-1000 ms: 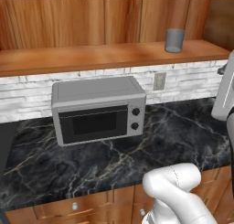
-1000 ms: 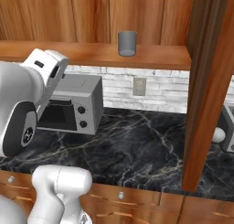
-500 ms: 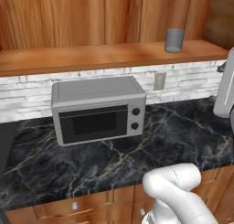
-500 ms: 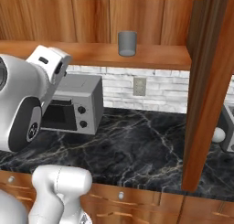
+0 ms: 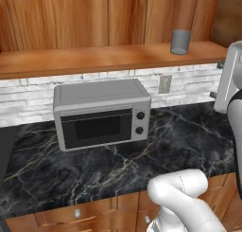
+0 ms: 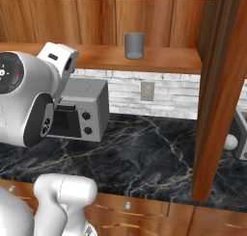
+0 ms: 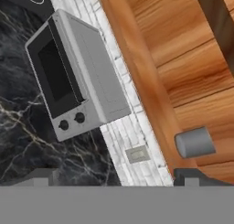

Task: There is a bowl on the dining counter. Grab a lemon wedge from the fridge and place it in the bowl. Then get the liquor bottle and glass cup from the cabinet and place them next to the bowl.

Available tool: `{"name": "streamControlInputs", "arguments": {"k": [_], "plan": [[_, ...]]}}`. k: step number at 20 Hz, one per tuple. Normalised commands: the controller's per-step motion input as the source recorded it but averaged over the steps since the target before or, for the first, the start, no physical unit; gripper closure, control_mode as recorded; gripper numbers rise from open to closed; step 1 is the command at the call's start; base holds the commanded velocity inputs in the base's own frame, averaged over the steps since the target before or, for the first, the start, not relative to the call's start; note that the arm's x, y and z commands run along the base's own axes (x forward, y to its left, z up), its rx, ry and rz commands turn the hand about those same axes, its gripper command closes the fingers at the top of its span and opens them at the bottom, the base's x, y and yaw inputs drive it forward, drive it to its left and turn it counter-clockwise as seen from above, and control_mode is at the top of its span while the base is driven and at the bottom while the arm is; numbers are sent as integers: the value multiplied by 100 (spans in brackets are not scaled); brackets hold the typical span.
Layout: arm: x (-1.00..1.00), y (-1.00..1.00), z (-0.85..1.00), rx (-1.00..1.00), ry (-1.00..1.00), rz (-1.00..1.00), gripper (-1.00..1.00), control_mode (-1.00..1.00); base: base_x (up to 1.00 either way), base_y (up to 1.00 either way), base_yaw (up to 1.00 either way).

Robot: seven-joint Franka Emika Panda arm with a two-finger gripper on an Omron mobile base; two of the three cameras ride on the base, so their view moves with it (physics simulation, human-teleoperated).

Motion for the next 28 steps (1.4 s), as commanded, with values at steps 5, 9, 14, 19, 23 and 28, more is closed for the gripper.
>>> {"name": "streamControlInputs", "arguments": {"k": [5,9,14,19,23,28], "plan": [[77,7,23,-18,-2,20,-100,-100,0,0,0],[36,0,35,-28,-15,27,-100,-100,0,0,0],[22,0,27,-27,-14,17,-100,-100,0,0,0],[42,0,6,-13,-1,0,-100,-100,0,0,0],[47,0,1,-4,0,-3,-100,-100,0,0,0],[40,0,0,-1,0,-1,-100,-100,0,0,0]]}}
